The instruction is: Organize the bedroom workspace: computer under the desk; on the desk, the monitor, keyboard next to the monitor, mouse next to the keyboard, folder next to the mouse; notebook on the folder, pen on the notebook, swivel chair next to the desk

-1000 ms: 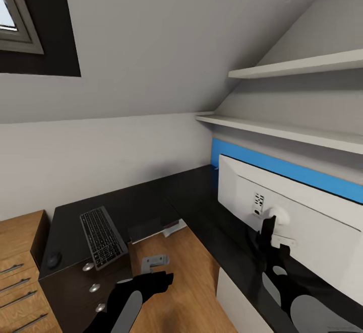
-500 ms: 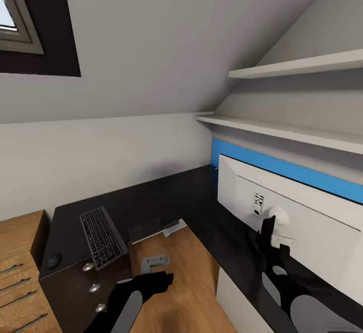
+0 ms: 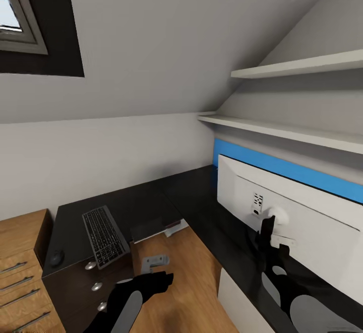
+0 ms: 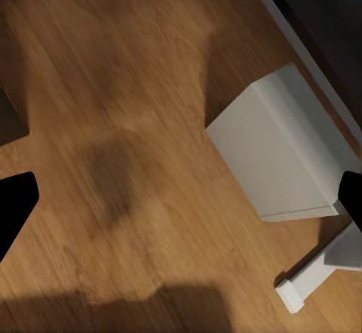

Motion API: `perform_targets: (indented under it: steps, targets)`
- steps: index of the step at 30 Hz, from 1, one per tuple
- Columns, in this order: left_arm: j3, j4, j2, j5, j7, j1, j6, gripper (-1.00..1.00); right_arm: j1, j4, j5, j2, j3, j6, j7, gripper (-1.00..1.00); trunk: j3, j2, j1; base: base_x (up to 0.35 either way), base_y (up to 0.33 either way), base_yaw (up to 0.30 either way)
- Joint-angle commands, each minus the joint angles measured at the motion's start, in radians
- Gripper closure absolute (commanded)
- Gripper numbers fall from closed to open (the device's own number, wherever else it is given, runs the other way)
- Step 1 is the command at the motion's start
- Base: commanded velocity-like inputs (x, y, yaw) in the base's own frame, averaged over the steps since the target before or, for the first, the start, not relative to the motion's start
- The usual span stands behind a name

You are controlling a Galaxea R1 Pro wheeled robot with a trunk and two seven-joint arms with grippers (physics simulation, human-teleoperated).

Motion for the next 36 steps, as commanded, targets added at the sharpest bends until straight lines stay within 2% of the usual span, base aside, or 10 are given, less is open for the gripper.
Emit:
perform_targets:
  steps: [1, 15, 36]
  targets:
    - [-0.001, -0.001, 0.000, 0.010, 0.010, -0.001, 0.002, -1.00, -0.001, -0.002, -0.005, 0.000, 0.005, -0.008, 0.002, 1.00, -0.002, -0.002, 0.000, 0.000, 0.000, 0.159]
    - [-0.002, 0.032, 0.000, 0.009, 0.009, -0.001, 0.002, -1.00, -0.001, -0.001, -0.005, 0.000, 0.006, -0.007, 0.002, 1.00, -0.002, -0.002, 0.000, -0.143, -0.201, 0.029]
    - [-0.002, 0.038, -0.001, 0.010, 0.010, -0.001, 0.003, -1.00, -0.001, -0.001, -0.005, 0.000, 0.006, -0.008, 0.002, 1.00, -0.002, -0.002, 0.000, -0.240, -0.220, 0.196]
